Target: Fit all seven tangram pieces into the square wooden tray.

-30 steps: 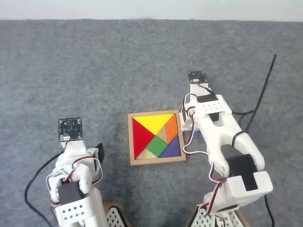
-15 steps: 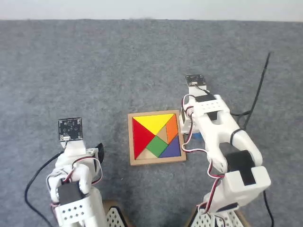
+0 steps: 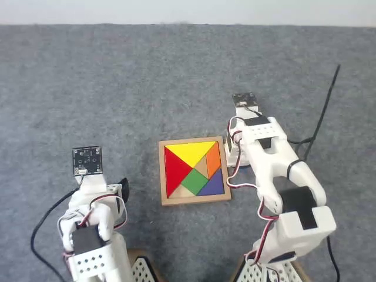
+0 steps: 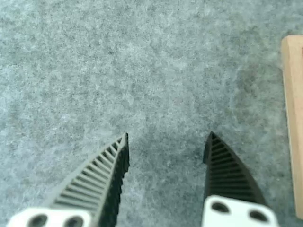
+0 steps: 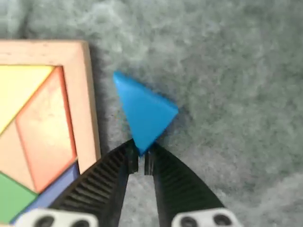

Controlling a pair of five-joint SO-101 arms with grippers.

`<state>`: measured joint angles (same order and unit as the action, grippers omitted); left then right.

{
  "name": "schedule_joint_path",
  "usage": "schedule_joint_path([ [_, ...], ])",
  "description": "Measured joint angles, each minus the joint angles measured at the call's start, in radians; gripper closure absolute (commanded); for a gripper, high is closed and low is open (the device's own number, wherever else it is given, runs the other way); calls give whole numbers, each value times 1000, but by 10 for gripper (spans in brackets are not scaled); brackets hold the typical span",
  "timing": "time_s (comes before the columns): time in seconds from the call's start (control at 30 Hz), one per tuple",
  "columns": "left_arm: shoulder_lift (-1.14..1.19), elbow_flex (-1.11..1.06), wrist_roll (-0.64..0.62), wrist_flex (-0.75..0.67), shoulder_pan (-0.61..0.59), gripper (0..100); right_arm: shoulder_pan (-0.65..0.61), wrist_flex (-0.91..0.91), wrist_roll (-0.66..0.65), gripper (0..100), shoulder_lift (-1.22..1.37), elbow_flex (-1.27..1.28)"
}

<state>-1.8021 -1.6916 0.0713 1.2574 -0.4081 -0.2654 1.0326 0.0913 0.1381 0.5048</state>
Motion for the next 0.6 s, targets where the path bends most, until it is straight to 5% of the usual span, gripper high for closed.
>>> schedule_joint_path([
  [0.2, 0, 0, 0, 0, 0, 755, -5, 94, -38, 949, -114, -9],
  [0.43, 0, 0, 0, 0, 0, 755, -6, 101, -46, 705, -175, 2],
  [0.6, 0, 0, 0, 0, 0, 755, -5, 9, -55, 713, -175, 2],
])
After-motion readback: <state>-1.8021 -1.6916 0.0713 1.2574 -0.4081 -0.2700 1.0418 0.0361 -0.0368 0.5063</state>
